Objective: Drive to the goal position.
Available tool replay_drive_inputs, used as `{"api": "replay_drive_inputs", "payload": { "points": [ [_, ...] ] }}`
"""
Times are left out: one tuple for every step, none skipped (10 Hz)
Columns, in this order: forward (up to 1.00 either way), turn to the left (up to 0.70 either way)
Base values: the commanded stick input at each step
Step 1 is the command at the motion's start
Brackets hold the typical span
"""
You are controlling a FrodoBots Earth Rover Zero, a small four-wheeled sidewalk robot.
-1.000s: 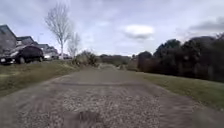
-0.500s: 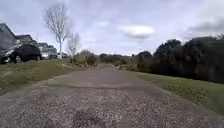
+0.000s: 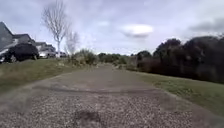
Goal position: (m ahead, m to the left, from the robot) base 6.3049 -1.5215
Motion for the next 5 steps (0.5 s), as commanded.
{"api": "replay_drive_inputs", "payload": {
  "points": [
    [0.70, 0.00],
    [0.70, 0.00],
    [0.70, 0.00],
    [0.70, 0.00],
    [0.70, 0.00]
  ]
}}
